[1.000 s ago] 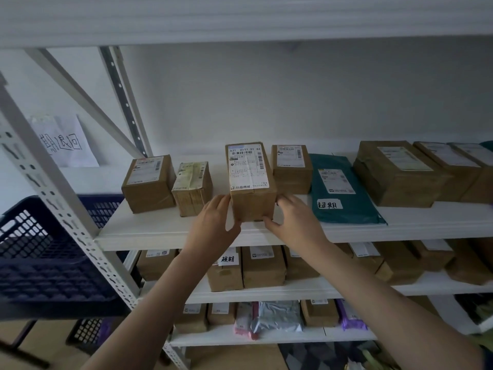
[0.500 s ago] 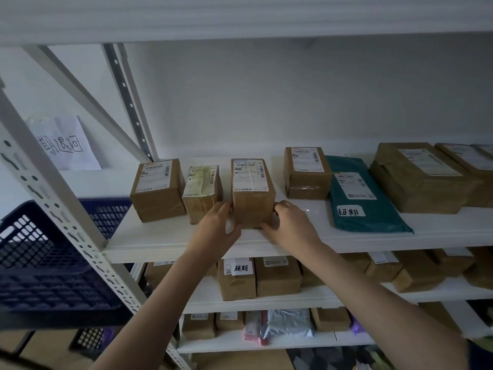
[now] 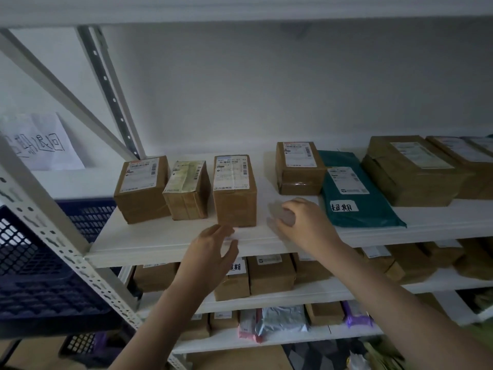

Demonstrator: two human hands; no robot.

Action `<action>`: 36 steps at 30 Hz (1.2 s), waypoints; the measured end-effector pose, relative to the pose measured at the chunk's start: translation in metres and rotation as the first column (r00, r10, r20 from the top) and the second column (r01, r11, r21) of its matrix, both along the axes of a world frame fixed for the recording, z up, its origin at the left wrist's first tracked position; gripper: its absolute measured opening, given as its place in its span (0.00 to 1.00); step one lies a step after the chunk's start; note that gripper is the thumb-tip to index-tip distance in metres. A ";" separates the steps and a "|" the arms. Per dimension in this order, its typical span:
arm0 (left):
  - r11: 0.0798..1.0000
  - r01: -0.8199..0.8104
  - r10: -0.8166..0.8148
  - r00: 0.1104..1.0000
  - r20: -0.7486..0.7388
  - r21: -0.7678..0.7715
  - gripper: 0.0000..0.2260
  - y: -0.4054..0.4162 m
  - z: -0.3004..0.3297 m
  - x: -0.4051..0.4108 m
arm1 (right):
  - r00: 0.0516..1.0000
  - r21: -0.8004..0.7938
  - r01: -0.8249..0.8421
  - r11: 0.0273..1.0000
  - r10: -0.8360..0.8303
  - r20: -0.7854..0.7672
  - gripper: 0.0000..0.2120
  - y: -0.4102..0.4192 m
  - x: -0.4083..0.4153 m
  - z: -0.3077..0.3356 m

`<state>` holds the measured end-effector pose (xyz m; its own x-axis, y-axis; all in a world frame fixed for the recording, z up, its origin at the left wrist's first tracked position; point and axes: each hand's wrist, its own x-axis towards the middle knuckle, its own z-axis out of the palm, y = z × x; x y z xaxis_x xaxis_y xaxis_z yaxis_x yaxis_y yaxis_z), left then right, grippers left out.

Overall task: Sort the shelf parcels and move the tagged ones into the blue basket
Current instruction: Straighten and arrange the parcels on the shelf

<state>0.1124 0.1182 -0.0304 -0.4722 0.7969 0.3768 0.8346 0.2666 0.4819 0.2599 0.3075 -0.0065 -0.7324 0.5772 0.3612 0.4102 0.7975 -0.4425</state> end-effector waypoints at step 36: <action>0.984 0.004 0.017 0.993 0.116 -0.177 0.31 0.228 0.019 -0.006 | 0.991 -0.038 0.010 0.999 -0.005 0.137 0.15 0.169 0.007 0.000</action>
